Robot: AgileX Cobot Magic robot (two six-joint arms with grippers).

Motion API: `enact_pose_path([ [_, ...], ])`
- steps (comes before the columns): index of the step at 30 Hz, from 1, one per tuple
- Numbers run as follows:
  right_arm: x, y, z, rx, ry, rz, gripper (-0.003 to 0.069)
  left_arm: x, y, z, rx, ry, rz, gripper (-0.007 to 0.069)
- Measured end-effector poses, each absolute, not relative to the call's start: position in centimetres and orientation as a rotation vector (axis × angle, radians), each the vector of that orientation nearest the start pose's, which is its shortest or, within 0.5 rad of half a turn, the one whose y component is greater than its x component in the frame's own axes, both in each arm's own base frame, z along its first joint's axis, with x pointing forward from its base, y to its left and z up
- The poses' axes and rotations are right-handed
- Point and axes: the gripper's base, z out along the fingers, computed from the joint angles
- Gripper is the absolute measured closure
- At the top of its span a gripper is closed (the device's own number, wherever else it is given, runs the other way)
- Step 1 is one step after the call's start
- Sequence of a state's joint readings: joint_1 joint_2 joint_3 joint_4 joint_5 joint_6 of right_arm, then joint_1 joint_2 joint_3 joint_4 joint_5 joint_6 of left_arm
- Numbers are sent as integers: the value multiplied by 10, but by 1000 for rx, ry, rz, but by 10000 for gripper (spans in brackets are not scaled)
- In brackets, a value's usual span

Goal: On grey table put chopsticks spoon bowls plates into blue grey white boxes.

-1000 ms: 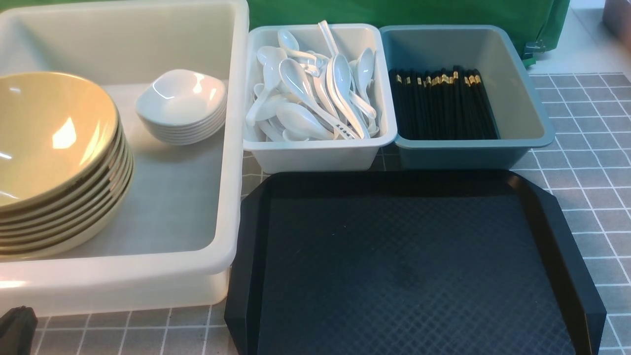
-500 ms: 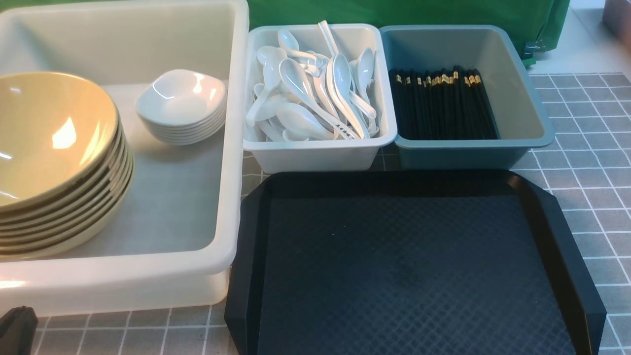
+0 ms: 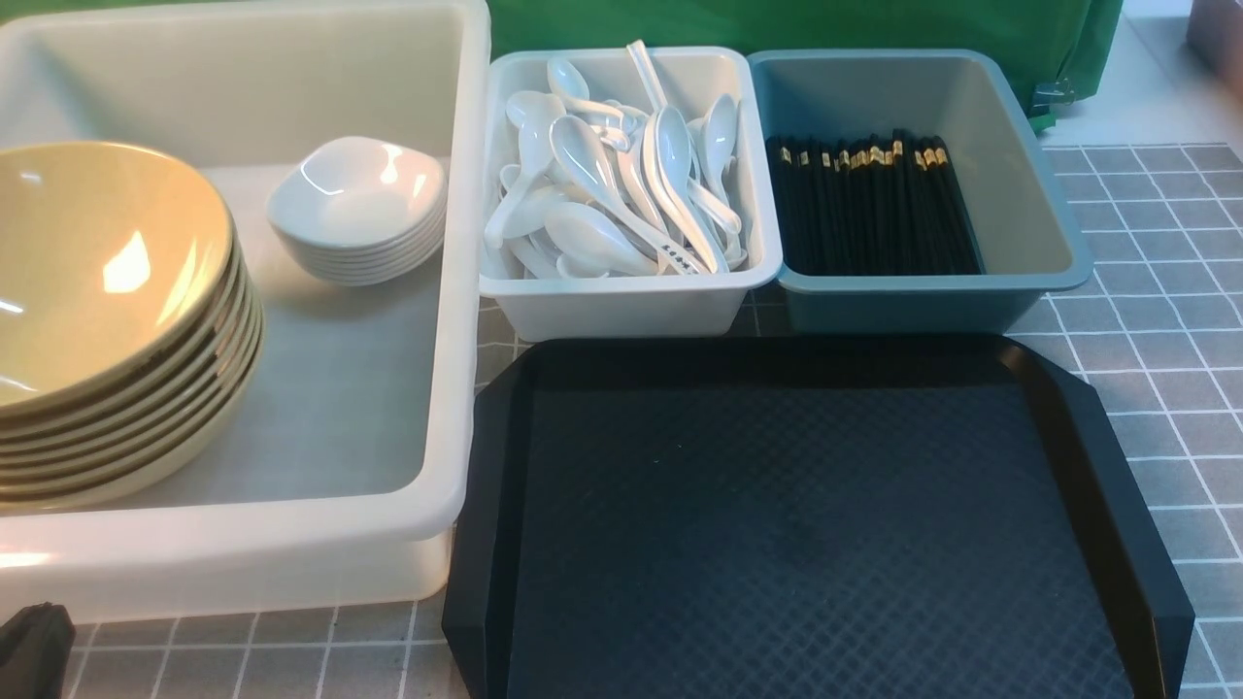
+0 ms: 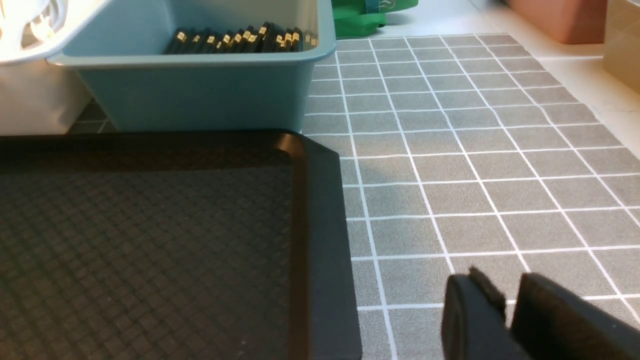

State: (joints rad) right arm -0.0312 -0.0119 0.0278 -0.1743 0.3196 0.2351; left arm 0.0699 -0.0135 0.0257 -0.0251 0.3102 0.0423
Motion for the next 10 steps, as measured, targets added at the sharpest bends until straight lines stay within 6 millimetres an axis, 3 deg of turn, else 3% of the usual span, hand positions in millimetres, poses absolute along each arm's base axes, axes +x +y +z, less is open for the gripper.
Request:
enact_pose_path([
  [10,54,-7,176,130,1810,-22,481,54,3,177,-41,1806,56,633],
])
